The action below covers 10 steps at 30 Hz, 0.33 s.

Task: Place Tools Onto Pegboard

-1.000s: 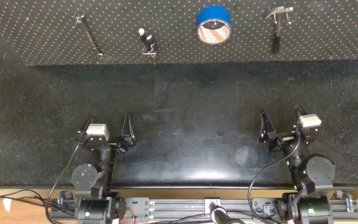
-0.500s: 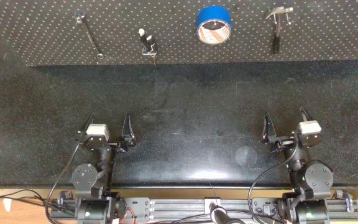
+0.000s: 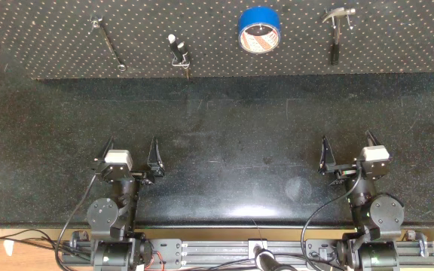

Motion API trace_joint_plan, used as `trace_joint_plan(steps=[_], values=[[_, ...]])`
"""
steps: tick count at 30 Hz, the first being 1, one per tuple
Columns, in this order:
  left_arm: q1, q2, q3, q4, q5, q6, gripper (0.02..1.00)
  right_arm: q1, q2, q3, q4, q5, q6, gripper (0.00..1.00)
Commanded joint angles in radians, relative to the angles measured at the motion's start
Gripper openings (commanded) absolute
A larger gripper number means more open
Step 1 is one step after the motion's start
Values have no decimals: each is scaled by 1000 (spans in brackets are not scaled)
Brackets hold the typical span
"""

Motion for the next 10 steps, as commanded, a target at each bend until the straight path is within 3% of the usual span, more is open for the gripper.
trace_joint_plan(steps=[1,10], values=[[5,-8,-2,-6,15,3,996,-5,-11,-4,-5,13,-14,958],[5,-8,-2,-6,15,3,998,-5,-11,-4,-5,13,-14,958]])
